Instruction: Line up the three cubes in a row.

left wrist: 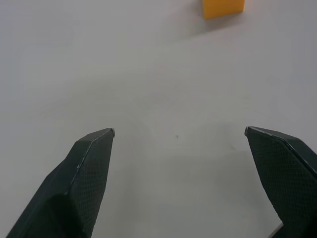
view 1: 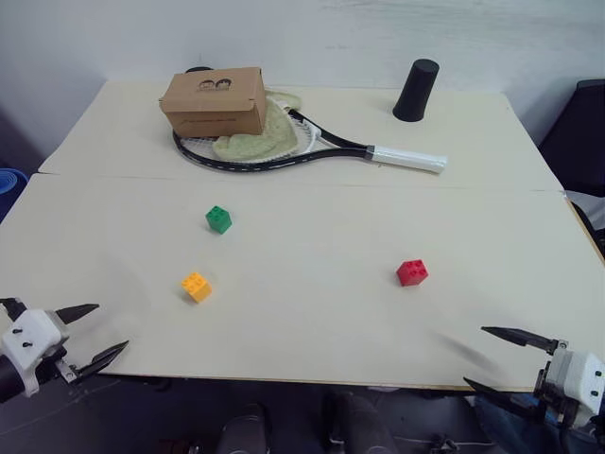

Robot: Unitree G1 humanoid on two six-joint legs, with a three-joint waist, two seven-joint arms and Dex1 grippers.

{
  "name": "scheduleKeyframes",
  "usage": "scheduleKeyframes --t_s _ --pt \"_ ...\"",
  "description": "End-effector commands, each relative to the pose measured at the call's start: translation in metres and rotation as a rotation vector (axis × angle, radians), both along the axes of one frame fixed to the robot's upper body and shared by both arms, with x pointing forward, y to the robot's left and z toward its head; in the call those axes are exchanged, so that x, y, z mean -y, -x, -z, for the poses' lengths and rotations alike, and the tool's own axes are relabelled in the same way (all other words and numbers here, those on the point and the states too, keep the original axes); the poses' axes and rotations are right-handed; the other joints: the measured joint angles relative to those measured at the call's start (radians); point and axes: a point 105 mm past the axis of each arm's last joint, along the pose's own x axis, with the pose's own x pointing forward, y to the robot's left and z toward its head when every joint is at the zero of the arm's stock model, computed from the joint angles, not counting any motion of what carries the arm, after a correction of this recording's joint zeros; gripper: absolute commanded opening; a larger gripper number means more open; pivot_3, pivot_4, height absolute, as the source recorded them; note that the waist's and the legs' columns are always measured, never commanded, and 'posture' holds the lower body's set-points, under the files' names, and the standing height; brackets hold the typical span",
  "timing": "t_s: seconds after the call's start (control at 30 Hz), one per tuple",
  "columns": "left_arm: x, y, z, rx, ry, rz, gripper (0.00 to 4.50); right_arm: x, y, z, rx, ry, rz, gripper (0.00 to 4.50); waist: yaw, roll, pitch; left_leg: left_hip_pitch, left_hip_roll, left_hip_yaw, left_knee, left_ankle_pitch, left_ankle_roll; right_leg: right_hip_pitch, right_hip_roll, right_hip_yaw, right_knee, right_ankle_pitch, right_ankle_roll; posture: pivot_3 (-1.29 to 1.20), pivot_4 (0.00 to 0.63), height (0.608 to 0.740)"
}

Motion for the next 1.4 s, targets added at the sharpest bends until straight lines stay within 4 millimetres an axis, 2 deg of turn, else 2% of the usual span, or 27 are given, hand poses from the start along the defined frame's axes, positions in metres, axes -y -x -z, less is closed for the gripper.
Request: scheduleKeyframes --t_s 0.03,0.13,0.23,0.4,0.5,0.6,0.7,0.87,0.97,1.0,1.07,1.27,1.3,1.33,1.4 --pt "0.011 -0.008 -0.016 0.039 0.013 0.064 4.44 -0.005 -0.001 -0.007 0.036 -0.017 0.010 4.50 0.002 0.000 0.000 0.000 0.000 0.000 0.000 0.000 0.000 0.000 0.000 0.000 0.000 0.000 0.000 0.00 0.150 0.740" --pt "0.023 -0.017 -0.031 0.071 0.094 0.098 4.44 -0.006 -0.003 -0.013 0.049 -0.083 0.083 4.50 0.006 0.000 0.000 0.000 0.000 0.000 0.000 0.000 0.000 0.000 0.000 0.000 0.000 0.000 0.000 0.00 0.150 0.740" --pt "0.049 -0.022 -0.044 0.052 0.215 0.192 4.44 -0.014 -0.014 -0.028 0.092 -0.253 0.245 4.50 0.011 0.000 0.000 0.000 0.001 0.000 0.000 0.001 -0.001 0.000 0.000 0.000 0.001 0.000 0.000 0.00 0.150 0.740" --pt "0.100 -0.037 -0.063 0.100 0.312 0.337 4.44 -0.056 -0.036 -0.054 0.176 -0.461 0.381 4.50 0.010 0.001 -0.001 0.000 0.001 -0.001 0.000 0.002 -0.005 -0.001 0.000 0.000 0.004 0.000 0.000 0.00 0.150 0.740" --pt "0.124 -0.044 -0.064 0.112 0.324 0.406 4.44 -0.071 -0.057 -0.055 0.201 -0.531 0.515 4.50 -0.003 0.000 -0.001 0.001 0.001 -0.001 0.000 0.003 -0.007 -0.001 0.000 0.001 0.007 0.000 -0.001 0.00 0.150 0.740" --pt "0.142 -0.051 -0.065 0.109 0.336 0.474 4.44 -0.082 -0.085 -0.042 0.210 -0.542 0.646 4.50 -0.013 0.000 -0.001 0.001 0.000 0.000 0.000 0.005 -0.005 -0.002 0.000 0.002 0.009 0.000 -0.001 0.00 0.150 0.740" --pt "0.152 -0.057 -0.066 0.097 0.319 0.543 4.44 -0.093 -0.110 -0.031 0.197 -0.543 0.721 4.50 -0.016 -0.001 -0.002 0.000 -0.001 0.000 0.001 0.006 -0.006 -0.004 0.002 0.003 0.011 0.000 -0.001 0.00 0.150 0.740" --pt "0.154 -0.059 -0.066 0.097 0.302 0.564 4.44 -0.103 -0.127 -0.020 0.149 -0.523 0.712 4.50 -0.016 -0.001 -0.002 -0.001 -0.001 0.001 0.001 0.006 -0.006 -0.005 0.003 0.003 0.012 -0.001 -0.001 0.00 0.150 0.740" --pt "0.151 -0.057 -0.063 0.090 0.285 0.561 4.44 -0.082 -0.139 -0.016 0.159 -0.521 0.800 4.50 -0.017 -0.001 -0.002 -0.001 -0.001 0.002 0.002 0.006 -0.005 -0.005 0.003 0.004 0.012 0.000 0.000 0.00 0.150 0.740" --pt "0.151 -0.056 -0.062 0.090 0.281 0.561 4.50 -0.079 -0.141 -0.016 0.162 -0.520 0.806 4.11 -0.016 -0.001 -0.002 -0.001 -0.001 0.002 0.002 0.006 -0.005 -0.005 0.003 0.004 0.012 0.000 0.000 0.00 0.150 0.740" --pt "0.150 -0.057 -0.062 0.092 0.276 0.559 4.50 -0.081 -0.142 -0.017 0.159 -0.526 0.771 3.70 -0.016 -0.001 -0.002 -0.001 -0.001 0.002 0.003 0.006 -0.005 -0.005 0.003 0.004 0.014 0.000 0.000 0.00 0.150 0.740" --pt "0.147 -0.059 -0.064 0.107 0.265 0.542 4.50 -0.087 -0.136 -0.017 0.116 -0.555 0.650 1.70 -0.016 -0.001 -0.002 0.000 -0.001 0.002 0.003 0.006 -0.005 -0.005 0.003 0.004 0.015 0.000 0.000 0.00 0.150 0.740" --pt "0.147 -0.059 -0.063 0.108 0.262 0.538 4.50 -0.090 -0.134 -0.024 0.130 -0.569 0.585 1.49 -0.016 -0.001 -0.002 0.000 -0.001 0.002 0.003 0.006 -0.005 -0.005 0.003 0.004 0.015 0.000 0.000 0.00 0.150 0.740" --pt "0.146 -0.059 -0.063 0.109 0.260 0.533 4.50 -0.099 -0.131 -0.033 0.132 -0.583 0.482 1.52 -0.017 -0.001 -0.002 0.000 -0.001 0.002 0.003 0.006 -0.005 -0.005 0.003 0.004 0.015 0.000 0.000 0.00 0.150 0.740" --pt "0.143 -0.059 -0.063 0.112 0.260 0.516 4.50 -0.126 -0.120 -0.050 0.152 -0.526 0.177 1.52 -0.018 0.000 -0.001 0.000 -0.001 0.002 0.003 0.006 -0.004 -0.005 0.003 0.004 0.015 0.000 0.000 0.00 0.150 0.740"
